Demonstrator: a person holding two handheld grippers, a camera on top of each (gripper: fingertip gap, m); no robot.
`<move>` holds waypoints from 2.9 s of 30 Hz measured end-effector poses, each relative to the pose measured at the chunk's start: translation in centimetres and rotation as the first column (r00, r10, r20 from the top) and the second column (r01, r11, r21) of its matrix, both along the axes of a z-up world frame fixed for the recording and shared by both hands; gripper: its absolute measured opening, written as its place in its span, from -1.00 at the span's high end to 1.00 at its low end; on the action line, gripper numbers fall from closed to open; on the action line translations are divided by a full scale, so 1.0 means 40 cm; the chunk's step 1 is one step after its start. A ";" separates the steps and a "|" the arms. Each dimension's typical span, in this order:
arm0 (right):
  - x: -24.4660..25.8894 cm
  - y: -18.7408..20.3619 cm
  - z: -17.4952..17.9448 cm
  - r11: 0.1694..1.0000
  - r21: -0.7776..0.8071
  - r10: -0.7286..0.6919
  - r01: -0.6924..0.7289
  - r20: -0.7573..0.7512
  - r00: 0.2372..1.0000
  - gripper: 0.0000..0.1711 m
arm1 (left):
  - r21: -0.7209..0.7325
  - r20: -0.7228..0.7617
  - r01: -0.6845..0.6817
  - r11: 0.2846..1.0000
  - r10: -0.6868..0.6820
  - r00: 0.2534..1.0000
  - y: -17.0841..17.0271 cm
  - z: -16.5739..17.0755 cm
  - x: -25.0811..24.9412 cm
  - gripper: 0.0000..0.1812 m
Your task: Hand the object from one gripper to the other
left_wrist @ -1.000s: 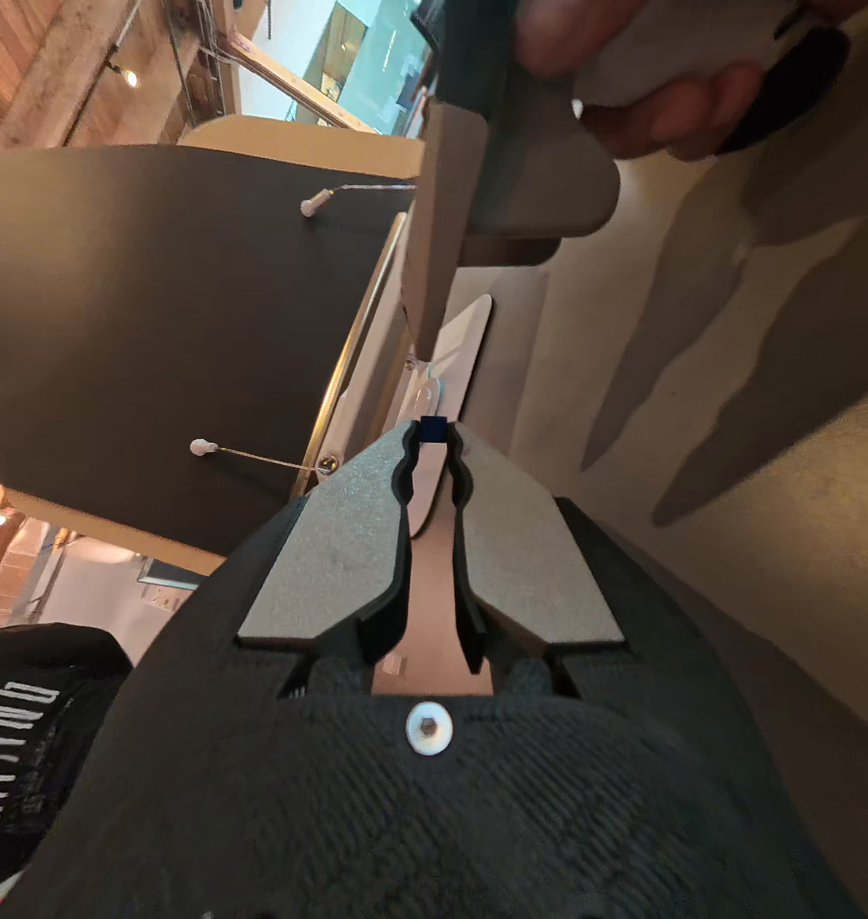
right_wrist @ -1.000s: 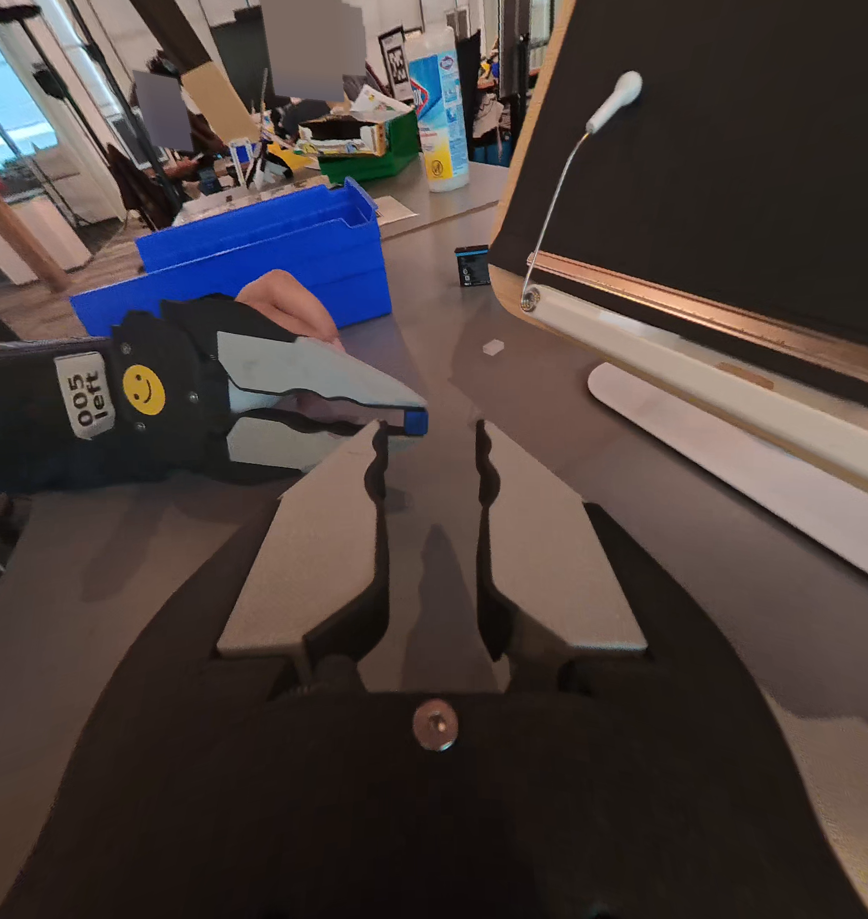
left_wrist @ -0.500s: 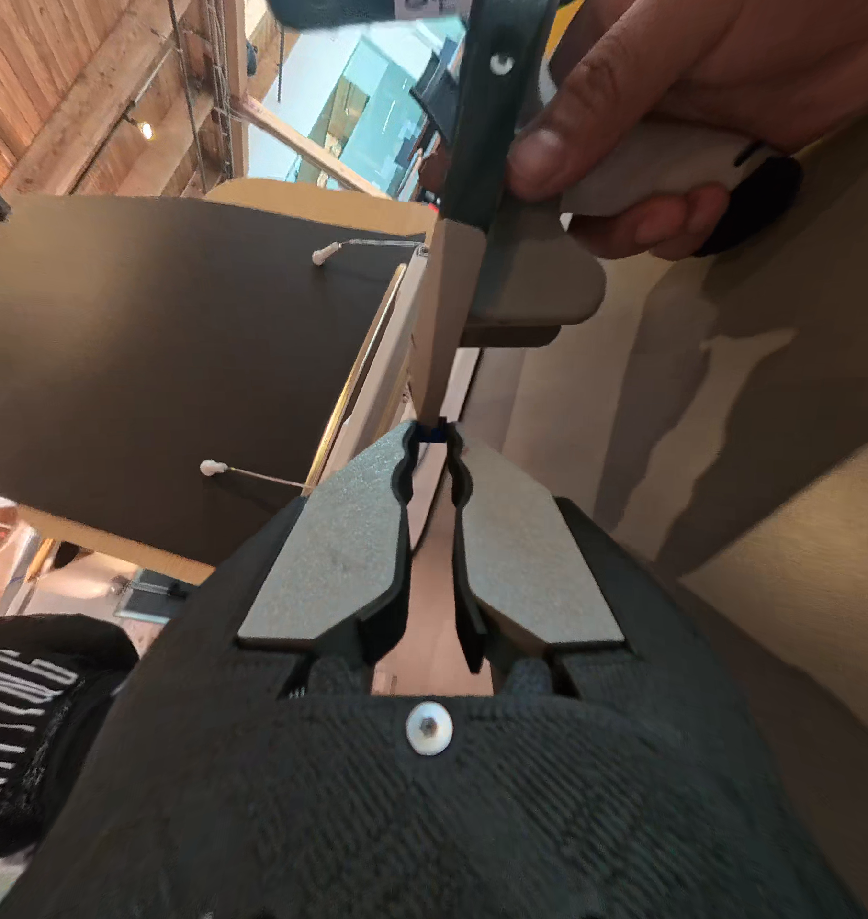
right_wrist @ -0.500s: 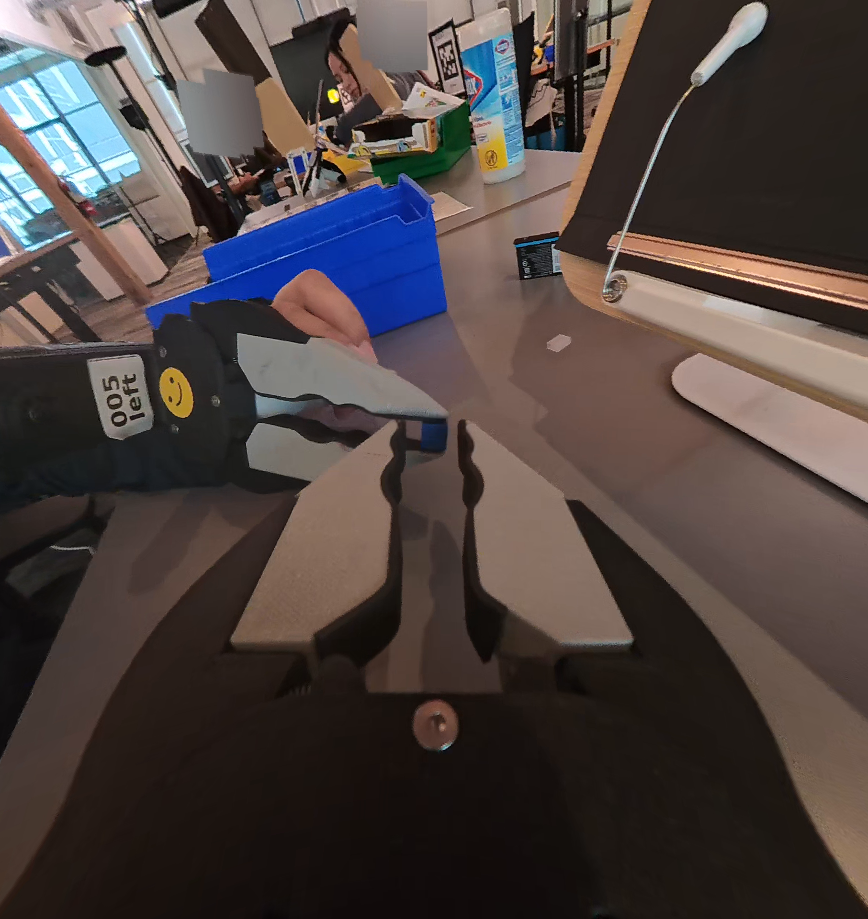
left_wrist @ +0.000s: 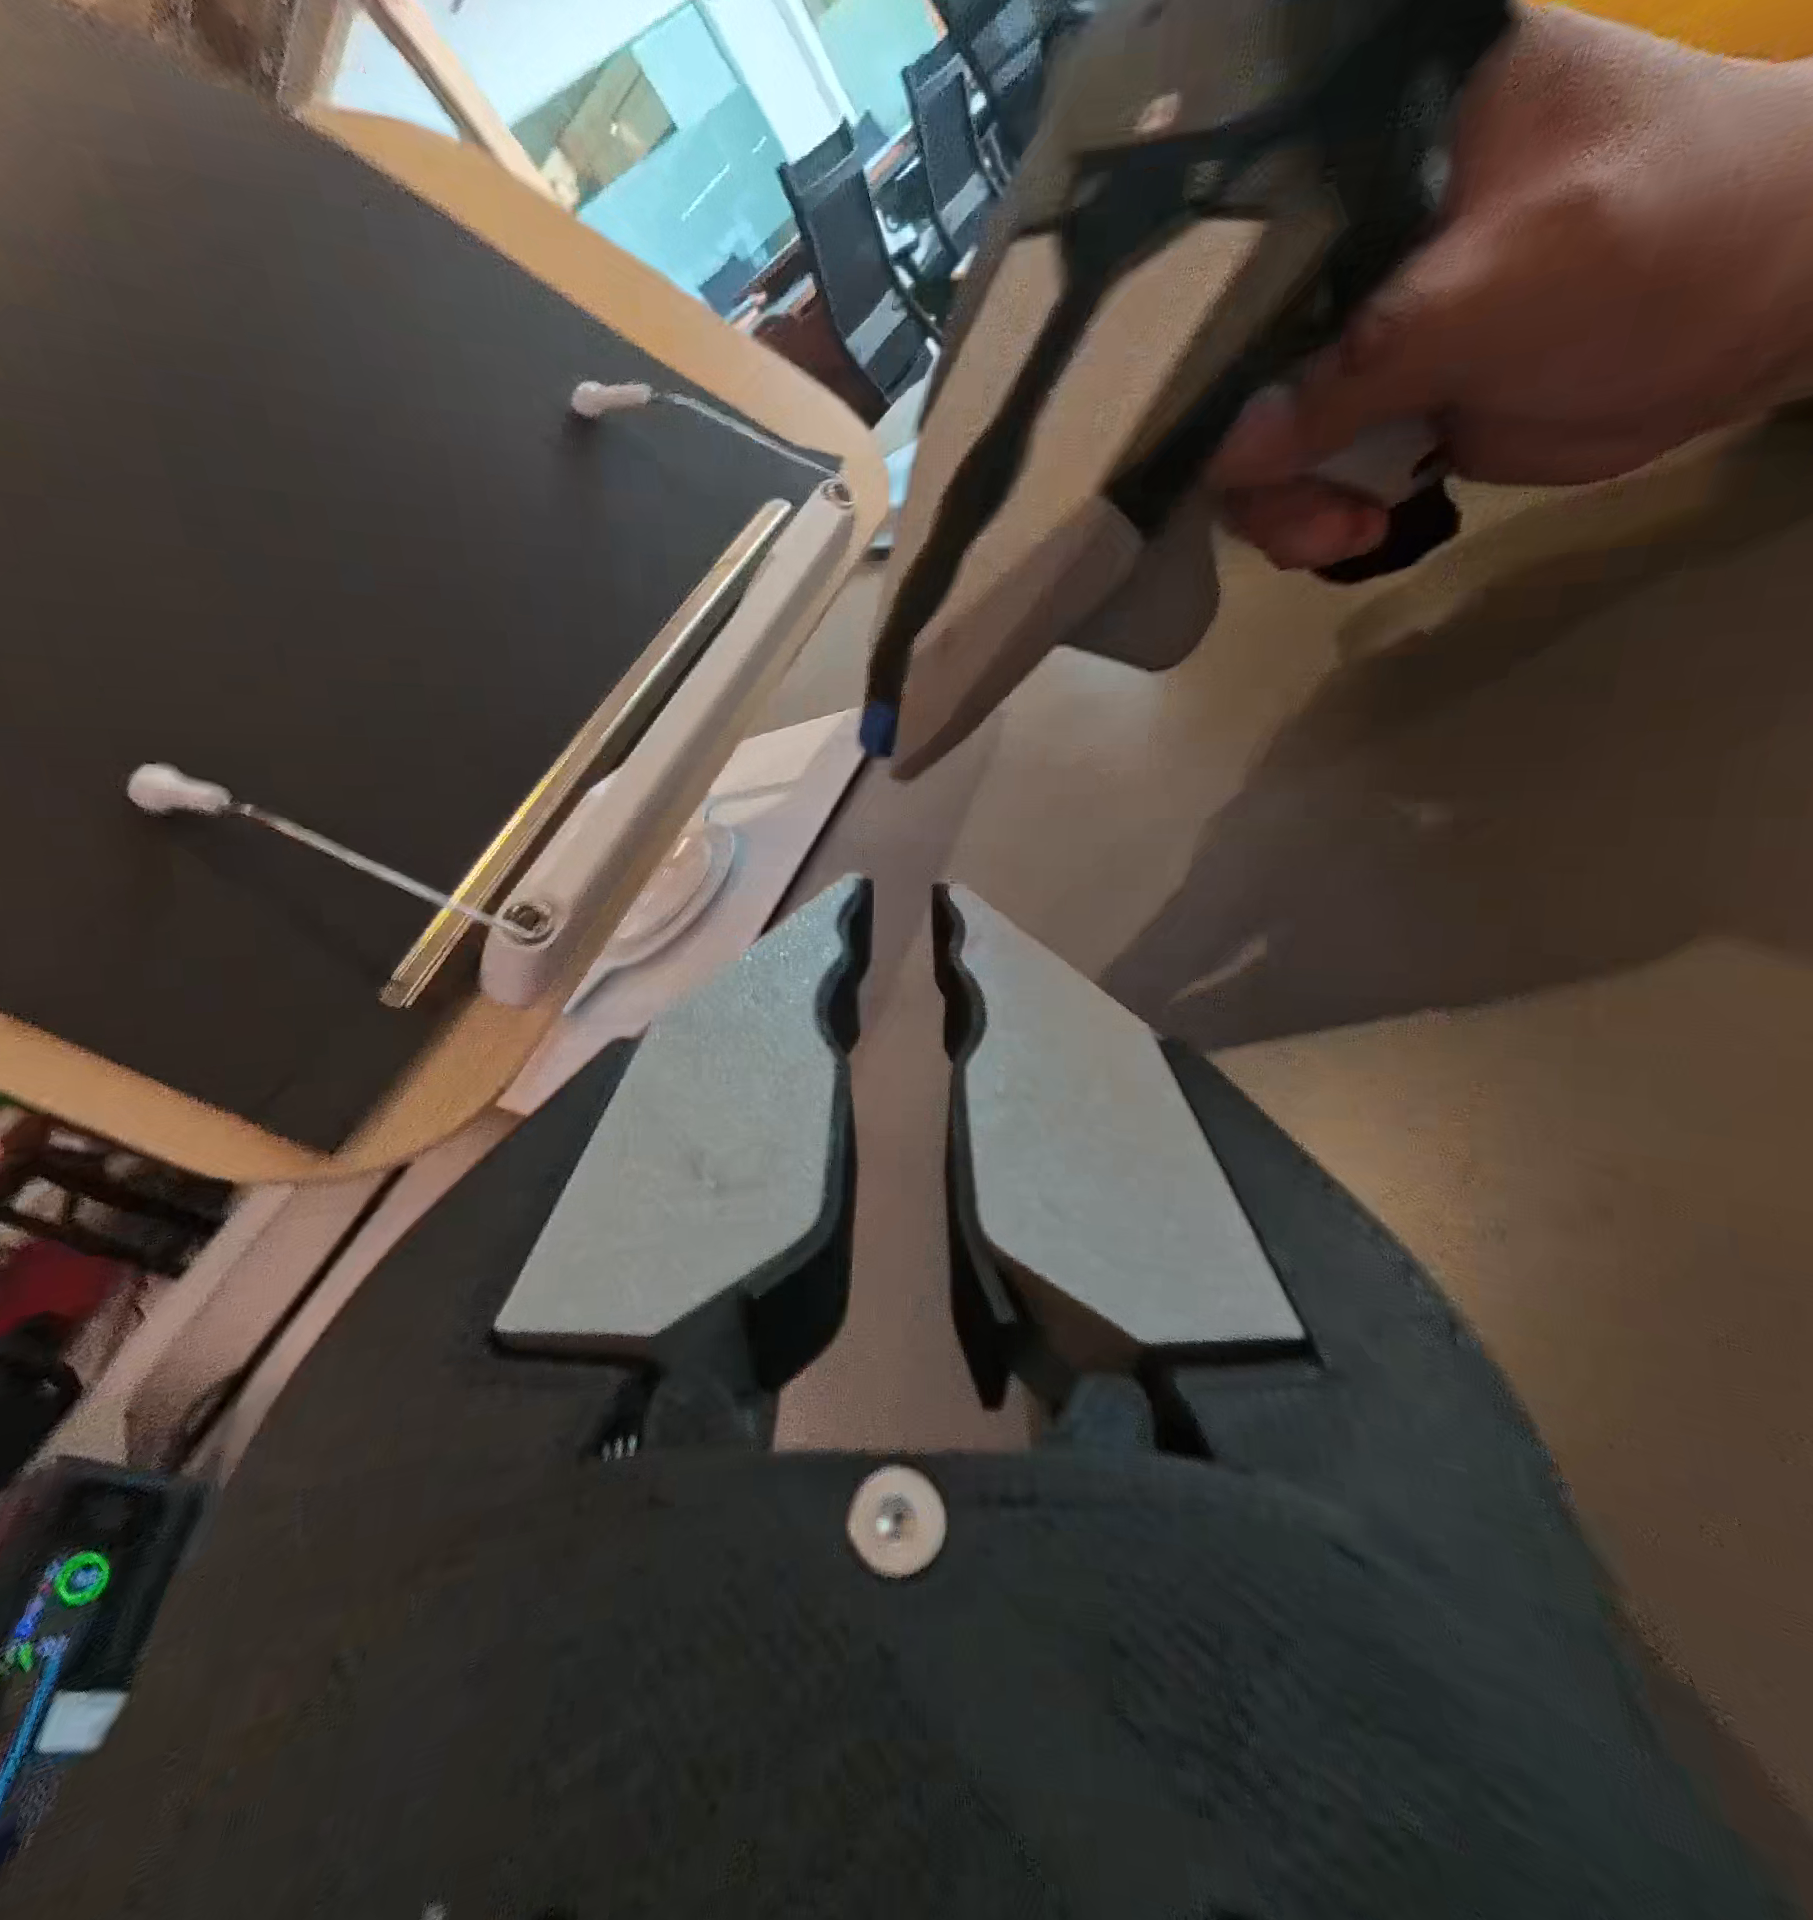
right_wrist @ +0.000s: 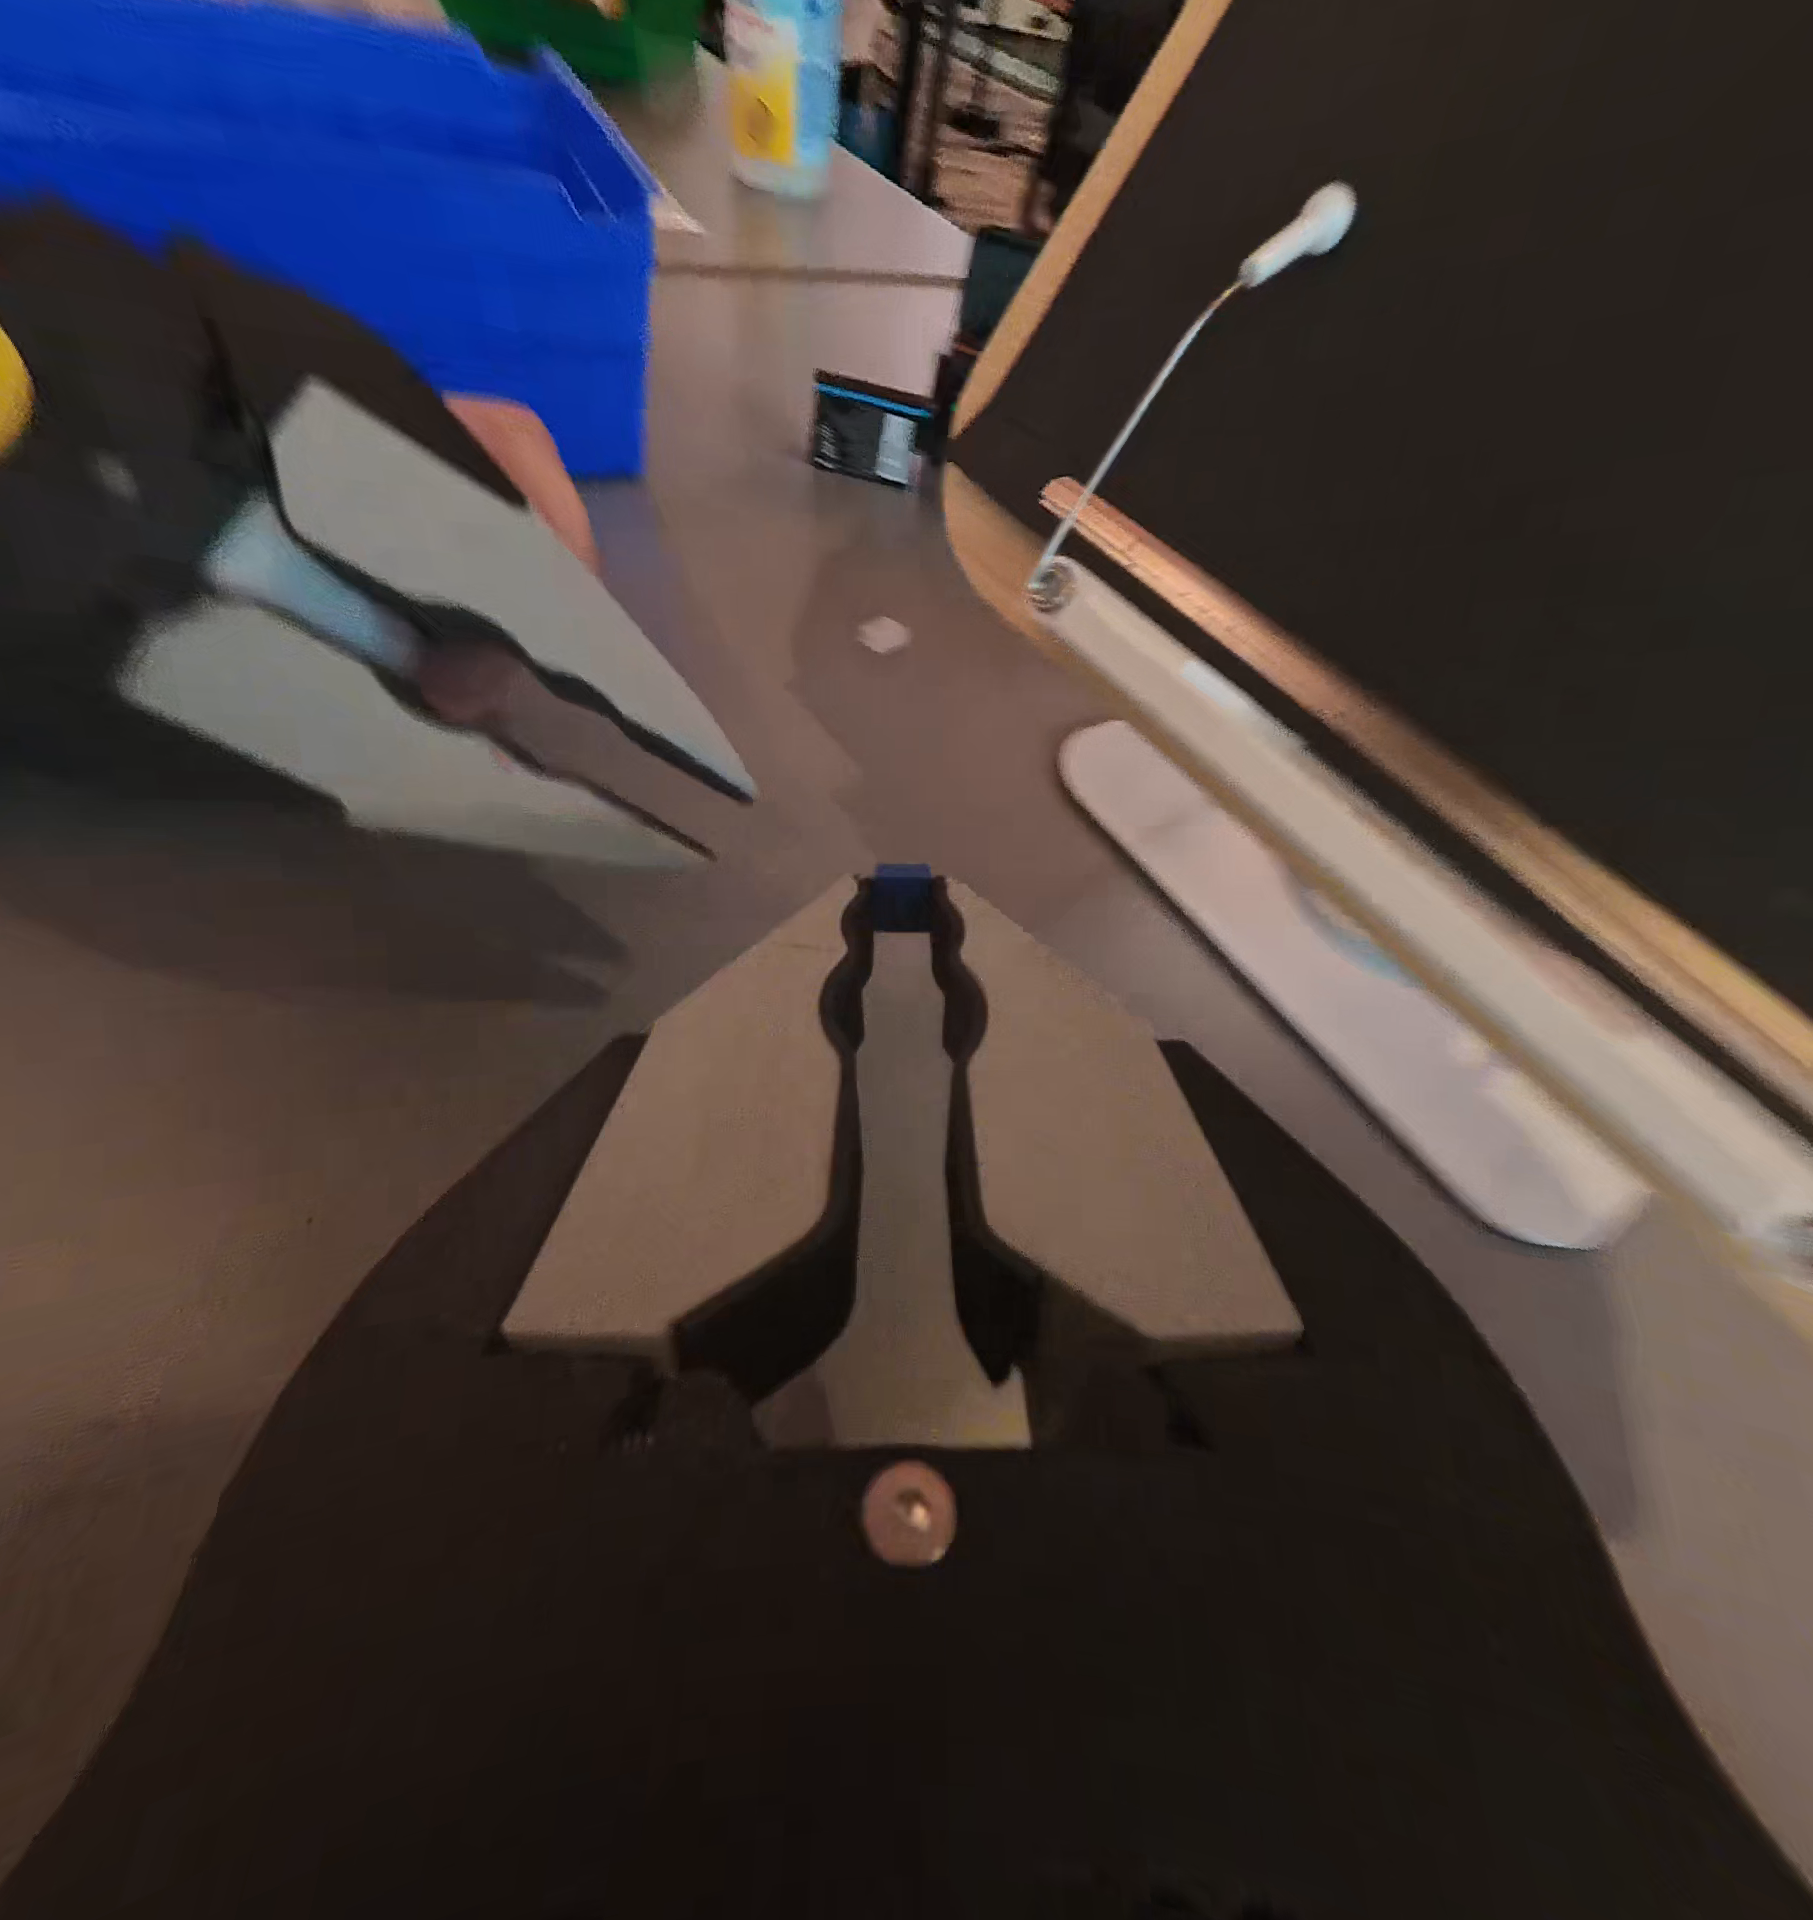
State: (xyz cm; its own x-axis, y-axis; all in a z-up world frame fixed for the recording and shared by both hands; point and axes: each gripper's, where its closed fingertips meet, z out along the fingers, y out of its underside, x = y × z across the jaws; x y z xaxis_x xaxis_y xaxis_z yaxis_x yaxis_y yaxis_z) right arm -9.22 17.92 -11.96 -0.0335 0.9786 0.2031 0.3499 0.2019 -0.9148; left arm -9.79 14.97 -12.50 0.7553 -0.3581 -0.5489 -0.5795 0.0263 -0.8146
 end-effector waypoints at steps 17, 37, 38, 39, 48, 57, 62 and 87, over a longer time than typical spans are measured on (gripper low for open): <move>-0.012 -0.100 0.010 0.751 0.657 0.068 -0.067 0.024 0.997 0.92 | -0.243 0.671 0.315 0.917 -0.076 0.738 -0.031 0.038 0.030 0.82; -0.016 -0.123 0.010 0.692 0.719 0.061 -0.067 0.035 0.998 0.89 | -0.284 0.698 0.383 0.879 -0.085 0.711 -0.038 0.027 0.039 0.91; -0.014 -0.117 0.008 0.722 0.689 0.054 -0.066 0.038 0.998 0.88 | -0.279 0.661 0.361 0.890 -0.094 0.744 -0.036 0.026 0.033 0.91; -0.013 -0.110 0.009 0.762 0.644 0.053 -0.062 0.035 0.998 0.84 | -0.271 0.610 0.326 0.906 -0.100 0.786 -0.034 0.024 0.024 0.91; -0.006 -0.096 -0.012 0.986 -0.060 0.155 -0.153 0.026 0.988 0.73 | -0.034 -0.198 -0.010 0.999 0.003 0.980 -0.018 -0.001 -0.023 0.91; -0.017 -0.125 -0.004 0.870 -0.440 0.219 -0.222 -0.058 0.974 0.90 | 0.119 -0.484 -0.001 0.993 0.058 0.873 -0.024 0.003 0.006 0.91; -0.021 -0.138 -0.009 0.813 -0.526 0.251 -0.249 -0.070 0.966 0.88 | 0.145 -0.533 0.002 0.989 0.076 0.843 -0.024 0.006 0.018 0.91; -0.002 -0.125 0.006 0.716 0.686 0.147 -0.128 0.031 0.989 0.90 | -0.280 0.621 0.358 0.891 -0.116 0.775 -0.056 0.036 0.053 0.80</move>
